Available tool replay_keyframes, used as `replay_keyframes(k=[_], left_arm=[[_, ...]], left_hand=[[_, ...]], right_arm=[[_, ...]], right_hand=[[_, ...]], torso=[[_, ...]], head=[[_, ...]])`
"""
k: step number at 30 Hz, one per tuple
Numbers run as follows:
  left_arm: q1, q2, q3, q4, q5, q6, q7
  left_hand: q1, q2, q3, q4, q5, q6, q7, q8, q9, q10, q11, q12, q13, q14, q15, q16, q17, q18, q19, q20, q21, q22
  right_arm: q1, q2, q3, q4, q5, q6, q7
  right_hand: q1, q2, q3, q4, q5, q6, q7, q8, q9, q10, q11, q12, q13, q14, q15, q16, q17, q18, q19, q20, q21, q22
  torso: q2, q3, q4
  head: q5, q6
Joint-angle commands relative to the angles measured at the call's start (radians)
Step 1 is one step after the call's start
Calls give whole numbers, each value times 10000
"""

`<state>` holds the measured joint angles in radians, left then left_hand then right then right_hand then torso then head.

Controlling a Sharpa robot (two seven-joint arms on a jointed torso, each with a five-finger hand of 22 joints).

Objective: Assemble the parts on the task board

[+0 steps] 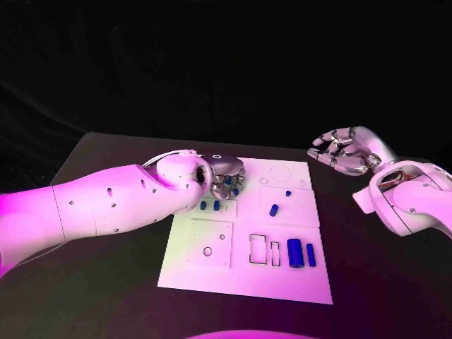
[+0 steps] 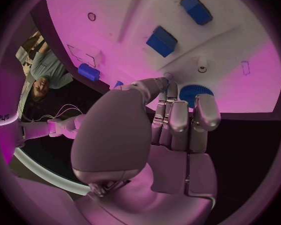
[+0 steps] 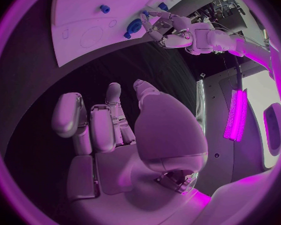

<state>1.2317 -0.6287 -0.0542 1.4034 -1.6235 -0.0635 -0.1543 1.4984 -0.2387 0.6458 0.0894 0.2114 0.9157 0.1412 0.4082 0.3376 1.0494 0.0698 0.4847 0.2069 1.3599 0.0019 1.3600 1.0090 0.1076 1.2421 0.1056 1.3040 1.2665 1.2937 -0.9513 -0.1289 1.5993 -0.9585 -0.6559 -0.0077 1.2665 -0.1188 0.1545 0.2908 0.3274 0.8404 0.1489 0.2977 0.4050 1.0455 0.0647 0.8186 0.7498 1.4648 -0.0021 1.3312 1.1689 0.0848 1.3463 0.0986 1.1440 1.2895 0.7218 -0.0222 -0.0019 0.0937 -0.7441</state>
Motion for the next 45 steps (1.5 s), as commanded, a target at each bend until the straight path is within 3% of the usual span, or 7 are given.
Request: replay_keyframes(k=[1, 13, 21, 31, 45], left_arm=[[4, -78, 56, 110, 105, -410, 145], [13, -443, 230, 489, 283, -497, 61], [31, -1092, 352, 946, 514, -368, -104], [8, -1592, 377, 995, 797, -352, -144], [-45, -1616, 364, 781, 923, -210, -175]], left_hand=[[-77, -25, -34, -16, 19, 99, -4, -45, 10, 63, 15, -70, -3, 70, 17, 67, -14, -104, 64, -34, 40, 7], [-242, -82, -87, 35, 1, 203, -8, -101, 16, 168, 19, -192, -31, 81, 26, 74, -74, -109, 80, -19, 56, 30], [-324, -107, -116, 72, -5, 259, -22, -125, 22, 220, 10, -253, -45, 77, 22, 72, -113, -105, 68, -14, 42, 21], [-381, -128, -133, 102, -6, 296, -31, -143, 27, 252, 5, -302, -56, 65, 19, 64, -153, -98, 44, -12, 17, 0], [-405, -132, -138, 117, -5, 311, -35, -151, 29, 267, 2, -322, -61, 66, 18, 67, -154, -103, 58, -11, 26, 13]], right_arm=[[-7, -3, 0, 3, -55, 11, 121], [-7, -6, 1, -10, -55, 0, 131], [-8, -31, 1, -4, -55, 5, 118], [-9, -49, 1, -2, -55, 11, 112], [-21, -21, 1, -19, -56, 26, 111]], right_hand=[[43, 32, -3, 13, 53, 71, 7, 52, 13, -27, 11, -46, -15, -14, -65, -69, -9, 136, -87, -3, -58, -9], [43, 32, -3, 13, 53, 71, 7, 52, 13, -27, 11, -46, -15, -14, -65, -69, -9, 136, -87, -3, -58, -9], [43, 32, -3, 13, 53, 71, 7, 52, 13, -27, 11, -46, -15, -14, -65, -69, -9, 136, -87, -3, -58, -9], [43, 32, -3, 13, 53, 71, 7, 52, 13, -27, 11, -46, -15, -14, -65, -69, -9, 136, -87, -3, -58, -9], [43, 32, -3, 13, 53, 71, 7, 52, 13, -27, 11, -46, -15, -14, -65, -69, -9, 136, -87, -3, -58, -9]], torso=[[1, 0, 5], [-3, -8, 11], [-12, 4, 34], [4, -21, 19], [19, -11, 1]], head=[[-15, 23], [11, 66], [13, 54], [28, 50], [77, 10]])
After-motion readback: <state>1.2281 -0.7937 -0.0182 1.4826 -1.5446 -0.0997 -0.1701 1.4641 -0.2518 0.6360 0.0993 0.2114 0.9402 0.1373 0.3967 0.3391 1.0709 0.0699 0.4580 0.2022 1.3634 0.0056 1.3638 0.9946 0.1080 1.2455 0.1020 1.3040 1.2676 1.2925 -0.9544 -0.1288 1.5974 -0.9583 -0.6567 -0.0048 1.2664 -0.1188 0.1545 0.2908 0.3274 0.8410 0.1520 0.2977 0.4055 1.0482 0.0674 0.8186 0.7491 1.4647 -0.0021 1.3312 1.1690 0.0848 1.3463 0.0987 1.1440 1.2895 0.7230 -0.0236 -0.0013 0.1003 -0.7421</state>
